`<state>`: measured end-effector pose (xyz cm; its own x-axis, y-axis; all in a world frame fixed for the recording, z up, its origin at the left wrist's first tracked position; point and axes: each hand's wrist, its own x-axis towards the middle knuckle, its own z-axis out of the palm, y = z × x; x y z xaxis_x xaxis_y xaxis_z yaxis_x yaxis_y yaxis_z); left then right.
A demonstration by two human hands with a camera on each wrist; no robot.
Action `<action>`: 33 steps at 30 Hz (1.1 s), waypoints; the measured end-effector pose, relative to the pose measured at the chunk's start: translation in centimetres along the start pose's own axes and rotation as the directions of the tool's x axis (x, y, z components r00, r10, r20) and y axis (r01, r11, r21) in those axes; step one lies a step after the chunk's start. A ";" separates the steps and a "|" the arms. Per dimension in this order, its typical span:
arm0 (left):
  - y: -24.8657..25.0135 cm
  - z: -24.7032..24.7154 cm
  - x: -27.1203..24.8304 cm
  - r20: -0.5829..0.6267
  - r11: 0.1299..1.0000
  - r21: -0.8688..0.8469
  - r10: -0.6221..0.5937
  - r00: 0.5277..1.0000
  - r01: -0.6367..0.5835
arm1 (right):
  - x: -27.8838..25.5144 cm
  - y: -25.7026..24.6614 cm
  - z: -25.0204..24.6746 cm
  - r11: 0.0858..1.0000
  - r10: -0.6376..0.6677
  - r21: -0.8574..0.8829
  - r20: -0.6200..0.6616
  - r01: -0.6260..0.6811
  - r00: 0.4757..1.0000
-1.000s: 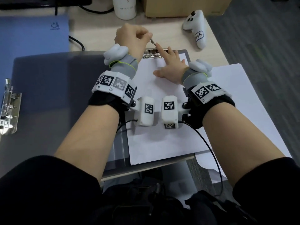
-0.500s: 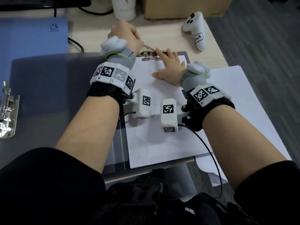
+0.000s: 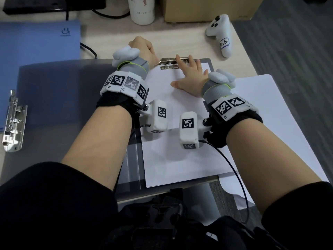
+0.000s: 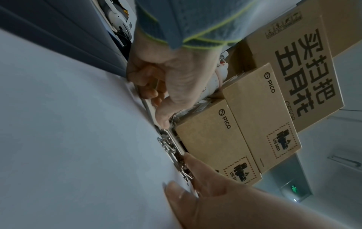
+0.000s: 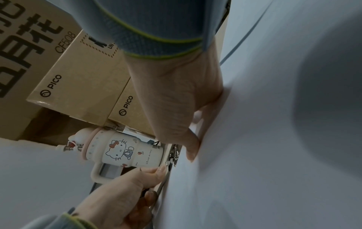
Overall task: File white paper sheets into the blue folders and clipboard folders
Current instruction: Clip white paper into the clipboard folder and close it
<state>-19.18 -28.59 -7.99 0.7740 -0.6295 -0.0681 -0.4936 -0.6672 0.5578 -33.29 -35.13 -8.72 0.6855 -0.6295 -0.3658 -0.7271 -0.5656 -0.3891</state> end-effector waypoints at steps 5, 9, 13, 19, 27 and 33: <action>0.2 0.3 0.2 0.004 0.998 0.064 -0.029 1.000 0.029 | 0.1 0.0 0.0 1.000 -0.001 0.004 0.001 0.001 1.000; 0.4 0.3 0.2 0.014 0.997 0.074 -0.026 1.000 0.025 | 0.2 0.1 0.1 1.000 -0.003 0.009 0.006 0.003 1.000; 0.0 0.0 0.0 0.012 0.999 0.043 -0.011 1.000 0.011 | 0.3 0.2 0.1 1.000 -0.002 0.007 0.003 0.002 1.000; -0.2 0.0 -0.9 0.026 1.000 -0.027 -0.007 1.000 0.008 | 0.3 0.2 0.1 1.000 0.000 -0.002 -0.004 0.000 1.000; 0.1 0.1 -3.1 0.116 0.998 0.053 -0.024 0.993 0.018 | -0.4 -0.3 0.0 0.998 0.054 -0.025 -0.102 -0.057 0.993; 0.7 -0.4 -5.8 0.197 0.993 0.113 0.018 0.980 -0.041 | -3.3 0.4 0.0 0.996 0.090 0.037 -0.145 -0.086 0.985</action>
<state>-23.84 -25.28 -6.88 0.6718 -0.7073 -0.2201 -0.5664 -0.6819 0.4627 -35.84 -33.27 -7.61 0.6045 -0.7486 -0.2725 -0.7811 -0.4898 -0.3872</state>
